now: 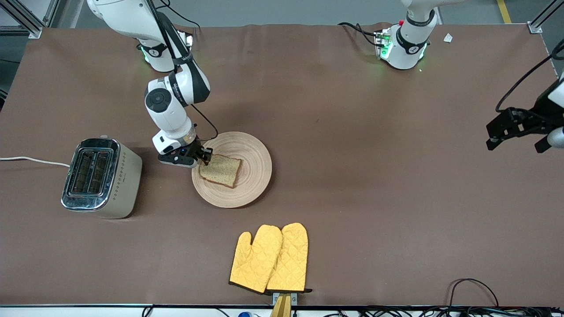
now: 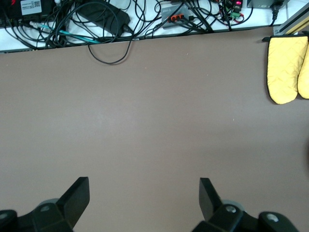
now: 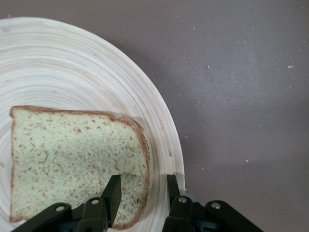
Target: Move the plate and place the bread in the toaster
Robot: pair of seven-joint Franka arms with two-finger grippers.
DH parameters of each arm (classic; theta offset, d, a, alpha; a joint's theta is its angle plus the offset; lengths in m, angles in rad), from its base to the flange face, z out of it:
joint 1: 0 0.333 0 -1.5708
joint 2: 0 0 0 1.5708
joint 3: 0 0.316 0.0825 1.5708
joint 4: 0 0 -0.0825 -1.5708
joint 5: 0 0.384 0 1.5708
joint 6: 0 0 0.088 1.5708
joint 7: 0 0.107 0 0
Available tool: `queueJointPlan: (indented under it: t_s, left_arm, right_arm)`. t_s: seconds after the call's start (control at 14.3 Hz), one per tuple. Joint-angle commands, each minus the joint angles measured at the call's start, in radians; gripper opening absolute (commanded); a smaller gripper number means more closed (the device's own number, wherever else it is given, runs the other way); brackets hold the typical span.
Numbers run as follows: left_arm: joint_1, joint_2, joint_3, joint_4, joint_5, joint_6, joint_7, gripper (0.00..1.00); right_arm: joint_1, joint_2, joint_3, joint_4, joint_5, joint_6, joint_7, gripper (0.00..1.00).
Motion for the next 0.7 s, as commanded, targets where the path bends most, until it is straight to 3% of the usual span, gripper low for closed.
queueJointPlan:
  t_s: [0.0,0.21,0.63]
  left_arm:
    - [0.022,-0.142,0.002,-0.21,-0.05,0.089,-0.016,1.0]
    - [0.039,-0.265,0.002,-0.402,-0.058,0.2,0.025,1.0]
    - [0.055,-0.264,0.013,-0.406,-0.115,0.2,0.12,1.0]
  right_arm:
    - [0.024,0.019,-0.003,-0.01,0.007,0.032,0.046,0.46]
    - [0.025,0.03,-0.003,-0.01,0.005,0.051,0.046,0.35]
    - [0.038,0.039,-0.003,-0.011,0.007,0.064,0.048,0.11]
